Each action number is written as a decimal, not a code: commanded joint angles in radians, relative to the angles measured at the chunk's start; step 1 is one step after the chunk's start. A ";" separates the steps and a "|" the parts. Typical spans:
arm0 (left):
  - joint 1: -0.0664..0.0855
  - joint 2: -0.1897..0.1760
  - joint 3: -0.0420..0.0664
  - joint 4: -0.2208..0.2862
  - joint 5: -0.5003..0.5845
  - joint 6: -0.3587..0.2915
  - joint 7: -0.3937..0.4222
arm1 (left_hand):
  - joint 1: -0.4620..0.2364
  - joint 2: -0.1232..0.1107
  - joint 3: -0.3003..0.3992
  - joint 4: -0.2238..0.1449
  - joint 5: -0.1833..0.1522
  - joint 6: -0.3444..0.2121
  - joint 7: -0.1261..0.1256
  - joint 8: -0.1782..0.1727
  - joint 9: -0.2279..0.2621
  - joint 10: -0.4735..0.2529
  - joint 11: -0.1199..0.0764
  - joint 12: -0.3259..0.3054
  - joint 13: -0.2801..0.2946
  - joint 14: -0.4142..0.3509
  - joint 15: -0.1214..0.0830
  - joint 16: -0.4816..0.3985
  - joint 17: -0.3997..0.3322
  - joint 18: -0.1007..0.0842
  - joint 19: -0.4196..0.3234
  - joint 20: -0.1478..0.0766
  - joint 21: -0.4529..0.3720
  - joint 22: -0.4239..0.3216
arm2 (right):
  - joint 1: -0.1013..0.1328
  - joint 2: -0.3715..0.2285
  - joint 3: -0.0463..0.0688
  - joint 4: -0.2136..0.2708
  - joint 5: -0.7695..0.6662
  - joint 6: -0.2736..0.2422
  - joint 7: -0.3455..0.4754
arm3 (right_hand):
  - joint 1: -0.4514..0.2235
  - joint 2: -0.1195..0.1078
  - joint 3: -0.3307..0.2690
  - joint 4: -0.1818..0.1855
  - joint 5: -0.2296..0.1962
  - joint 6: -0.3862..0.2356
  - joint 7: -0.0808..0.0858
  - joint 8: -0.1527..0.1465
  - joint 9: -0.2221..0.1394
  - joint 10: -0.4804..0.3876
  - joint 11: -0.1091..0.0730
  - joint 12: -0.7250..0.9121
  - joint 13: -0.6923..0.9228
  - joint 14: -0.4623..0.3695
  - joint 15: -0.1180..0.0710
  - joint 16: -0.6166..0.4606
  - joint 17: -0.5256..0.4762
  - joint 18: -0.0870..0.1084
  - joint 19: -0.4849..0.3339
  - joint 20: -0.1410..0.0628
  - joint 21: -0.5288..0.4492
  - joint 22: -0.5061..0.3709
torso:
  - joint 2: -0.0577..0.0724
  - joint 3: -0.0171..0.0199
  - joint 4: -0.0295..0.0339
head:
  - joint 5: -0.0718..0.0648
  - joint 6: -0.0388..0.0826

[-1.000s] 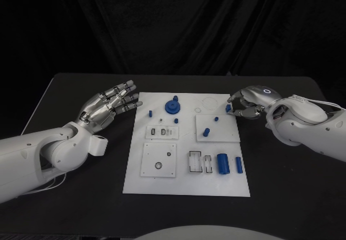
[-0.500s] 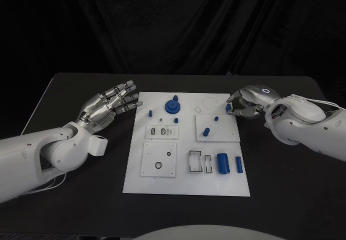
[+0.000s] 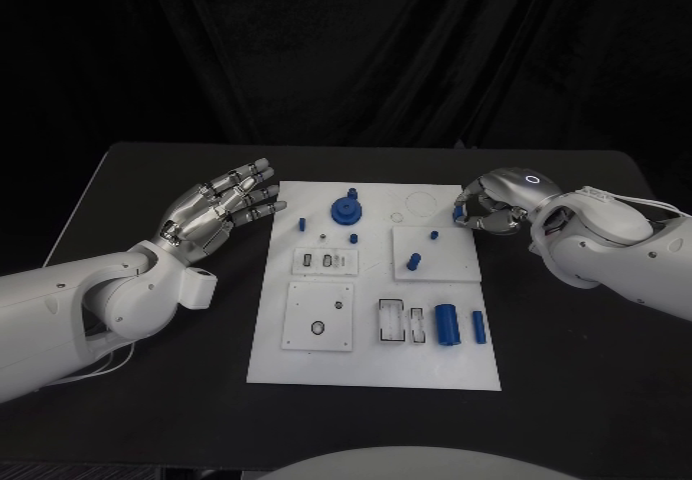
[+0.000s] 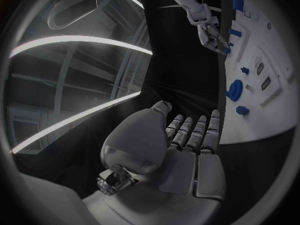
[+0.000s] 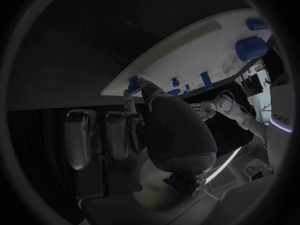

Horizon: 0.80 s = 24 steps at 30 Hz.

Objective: Assemble the parts on the task board

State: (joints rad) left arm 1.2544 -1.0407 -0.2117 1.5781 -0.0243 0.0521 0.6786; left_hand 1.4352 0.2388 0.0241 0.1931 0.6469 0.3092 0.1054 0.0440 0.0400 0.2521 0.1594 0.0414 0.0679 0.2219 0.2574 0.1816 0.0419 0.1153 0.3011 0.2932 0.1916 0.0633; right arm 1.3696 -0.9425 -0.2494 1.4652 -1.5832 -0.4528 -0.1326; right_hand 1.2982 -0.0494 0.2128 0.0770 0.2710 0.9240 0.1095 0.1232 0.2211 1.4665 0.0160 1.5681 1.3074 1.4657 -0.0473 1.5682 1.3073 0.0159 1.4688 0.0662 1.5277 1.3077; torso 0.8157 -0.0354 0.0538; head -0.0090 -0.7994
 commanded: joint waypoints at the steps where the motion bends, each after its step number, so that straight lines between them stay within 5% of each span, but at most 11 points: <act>1: -0.003 0.001 0.001 0.000 -0.002 0.017 0.133 | -0.012 -0.002 0.005 0.001 0.003 0.002 0.008 -0.001 0.001 0.000 -0.004 -0.003 0.001 -0.002 0.007 0.004 0.001 -0.019 0.004 -0.002 0.006 0.001 | -0.003 0.001 0.001 -0.001 -0.002 -0.010 0.002 | 0.008 0.002 0.007 -0.001 0.009 0.010 -0.002 0.007 0.004 0.104 0.000 0.003 0.263 0.105 0.000 0.003 0.263 0.000 0.070 -0.002 -0.007 0.237 | 0.000 -0.0004 0.0007 | 0.000 0.000; 12: -0.005 0.000 0.001 0.000 -0.002 0.019 0.132 | -0.012 -0.002 0.005 0.001 0.003 0.002 0.008 -0.001 0.001 0.000 -0.004 -0.003 0.001 -0.002 0.007 0.004 0.001 -0.019 0.004 -0.002 0.006 0.001 | -0.003 0.006 0.001 -0.001 -0.002 -0.026 -0.006 | 0.026 0.017 0.021 -0.009 0.031 0.048 -0.011 0.024 0.024 0.104 -0.007 0.003 0.263 0.105 -0.006 0.003 0.263 0.000 0.069 -0.007 -0.009 0.237 | 0.000 -0.0003 0.0002 | 0.002 -0.003; 24: -0.006 -0.004 0.001 0.004 -0.002 0.019 0.132 | -0.014 -0.003 0.008 0.000 0.003 0.002 0.009 -0.001 0.001 0.000 -0.004 -0.003 0.001 -0.004 0.007 0.004 0.001 -0.020 0.004 -0.002 0.006 0.001 | 0.000 -0.021 0.003 0.052 0.010 -0.121 0.000 | 0.040 0.017 0.026 -0.023 0.065 0.096 -0.020 0.047 0.051 0.104 -0.005 0.003 0.263 0.105 -0.006 0.003 0.263 -0.001 0.071 -0.009 -0.007 0.239 | 0.000 -0.0001 0.0004 | 0.013 -0.003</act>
State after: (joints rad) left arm 1.2504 -1.0434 -0.2117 1.5792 -0.0243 0.0555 0.6786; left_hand 1.4298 0.2335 0.0268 0.1959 0.6469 0.3128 0.1090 0.0440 0.0399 0.2521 0.1594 0.0414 0.0677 0.2183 0.2609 0.1816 0.0418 0.1153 0.3010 0.2932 0.1916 0.0633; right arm 1.3692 -0.9599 -0.2479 1.5064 -1.5787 -0.5064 -0.1308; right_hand 1.3243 -0.0339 0.2362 0.0562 0.3325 1.0101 0.0946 0.1656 0.2685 1.4665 0.0160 1.5681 1.3073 1.4657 -0.0473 1.5682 1.3073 0.0158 1.4651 0.0626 1.5240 1.3075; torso 0.8158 -0.0357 0.0540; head 0.0009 -0.8049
